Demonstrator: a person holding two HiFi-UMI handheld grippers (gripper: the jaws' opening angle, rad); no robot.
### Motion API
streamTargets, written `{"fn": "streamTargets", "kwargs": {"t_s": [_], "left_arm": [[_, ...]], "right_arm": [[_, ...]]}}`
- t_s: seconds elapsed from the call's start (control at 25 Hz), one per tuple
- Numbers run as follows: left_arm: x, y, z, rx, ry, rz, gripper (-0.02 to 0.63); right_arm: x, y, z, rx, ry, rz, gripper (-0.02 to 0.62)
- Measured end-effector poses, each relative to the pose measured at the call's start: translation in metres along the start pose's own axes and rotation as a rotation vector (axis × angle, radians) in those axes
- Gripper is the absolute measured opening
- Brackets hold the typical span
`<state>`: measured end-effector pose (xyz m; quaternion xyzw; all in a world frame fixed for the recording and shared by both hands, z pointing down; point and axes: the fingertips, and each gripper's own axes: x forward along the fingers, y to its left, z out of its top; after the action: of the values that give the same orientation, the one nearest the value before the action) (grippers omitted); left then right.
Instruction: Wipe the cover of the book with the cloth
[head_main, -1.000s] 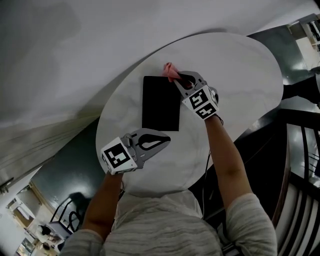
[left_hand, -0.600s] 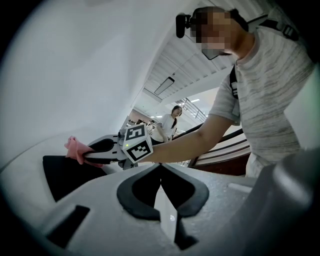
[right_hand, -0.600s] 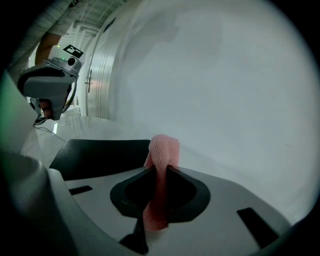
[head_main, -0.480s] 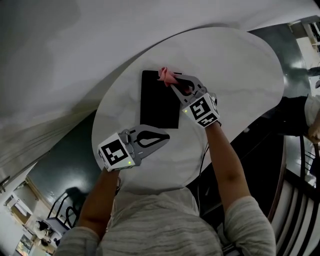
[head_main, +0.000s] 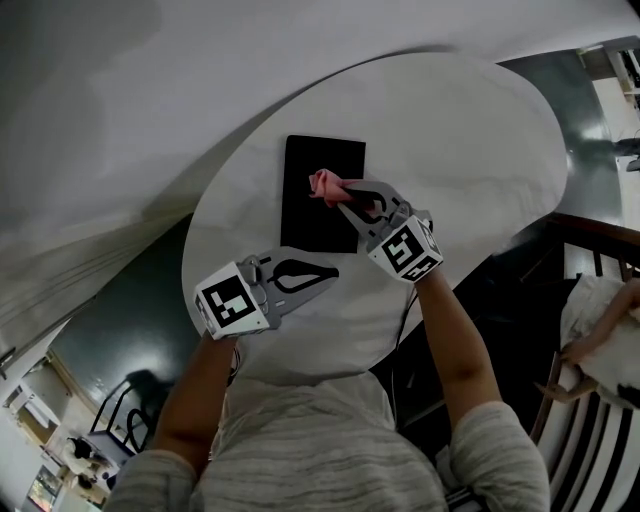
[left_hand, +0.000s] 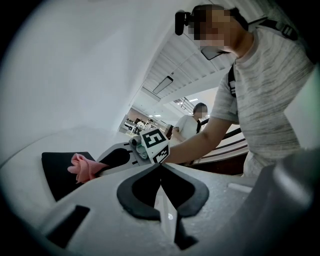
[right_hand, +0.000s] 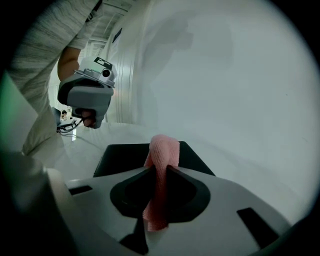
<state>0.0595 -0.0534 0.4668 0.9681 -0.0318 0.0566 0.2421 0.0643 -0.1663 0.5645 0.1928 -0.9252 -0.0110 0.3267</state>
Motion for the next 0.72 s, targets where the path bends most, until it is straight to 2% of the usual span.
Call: {"fn": "streamTargets", "kwargs": {"t_s": [0.44,0.72], "left_arm": [[0.003,-0.002,-0.006,0.022,0.019,-0.029,0.014],[0.002,-0.005,-0.008,0.004,0.034,-0.033,0.015]], "right_arm": [[-0.009,0.057,-0.005,0.042,-0.007,0.105,0.052],[-0.012,0.084,-0.007,0.042,0.007,0.17,0.052]]}}
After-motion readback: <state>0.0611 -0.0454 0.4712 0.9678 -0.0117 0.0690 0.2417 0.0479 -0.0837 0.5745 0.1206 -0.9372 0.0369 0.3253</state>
